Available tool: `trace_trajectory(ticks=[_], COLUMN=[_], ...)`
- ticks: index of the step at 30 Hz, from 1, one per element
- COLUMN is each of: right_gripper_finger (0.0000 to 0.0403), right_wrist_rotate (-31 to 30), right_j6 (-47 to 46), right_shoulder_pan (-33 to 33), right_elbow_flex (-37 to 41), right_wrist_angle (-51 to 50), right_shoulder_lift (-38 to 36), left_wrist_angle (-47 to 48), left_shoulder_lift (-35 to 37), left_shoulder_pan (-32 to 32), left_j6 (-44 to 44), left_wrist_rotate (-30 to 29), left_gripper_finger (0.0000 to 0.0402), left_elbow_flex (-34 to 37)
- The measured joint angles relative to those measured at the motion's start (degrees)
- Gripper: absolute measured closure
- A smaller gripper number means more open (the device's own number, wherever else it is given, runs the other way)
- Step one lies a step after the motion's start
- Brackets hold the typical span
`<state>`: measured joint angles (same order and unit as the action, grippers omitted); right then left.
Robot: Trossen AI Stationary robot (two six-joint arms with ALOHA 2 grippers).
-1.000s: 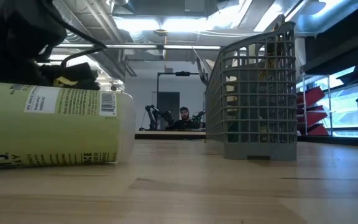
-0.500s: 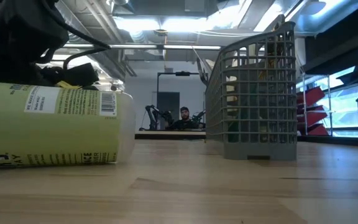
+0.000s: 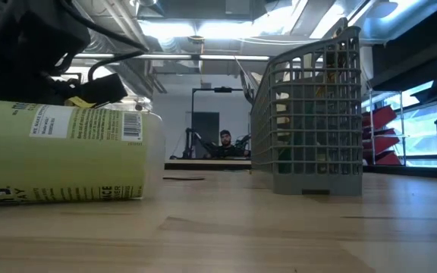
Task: Sort silverware
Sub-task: Put the fork into the silverware basket
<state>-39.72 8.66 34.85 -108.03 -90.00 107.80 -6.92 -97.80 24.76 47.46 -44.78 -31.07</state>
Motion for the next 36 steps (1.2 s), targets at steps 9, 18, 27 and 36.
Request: trace_trajectory(ticks=[9, 18, 27, 36], right_gripper_finger=[0.0327, 0.0327, 0.0327, 0.0327], right_wrist_rotate=[2.66, 2.10, -6.64, -9.31], right_j6=[-9.94, -23.96, -36.89, -35.24], right_shoulder_pan=[0.07, 0.38, 3.54, 3.43], right_elbow_flex=[0.45, 19.18, 44.06, 63.90], right_wrist_angle=[0.09, 0.10, 17.65, 45.80], right_shoulder_lift=[-6.35, -18.70, -34.26, -38.29], left_wrist_angle=[3.62, 4.83, 4.94, 9.58], left_shoulder_lift=[7.98, 21.68, 30.00, 33.06], left_shoulder_pan=[-2.82, -6.92, -9.11, -12.10], left_j6=[-6.27, -18.11, -24.42, -29.88], left_wrist_rotate=[-0.89, 1.09, 4.29, 7.10], left_gripper_finger=[0.0400, 0.0401, 0.0402, 0.0401], left_elbow_flex=[0.01, -0.02, -0.02, -2.06])
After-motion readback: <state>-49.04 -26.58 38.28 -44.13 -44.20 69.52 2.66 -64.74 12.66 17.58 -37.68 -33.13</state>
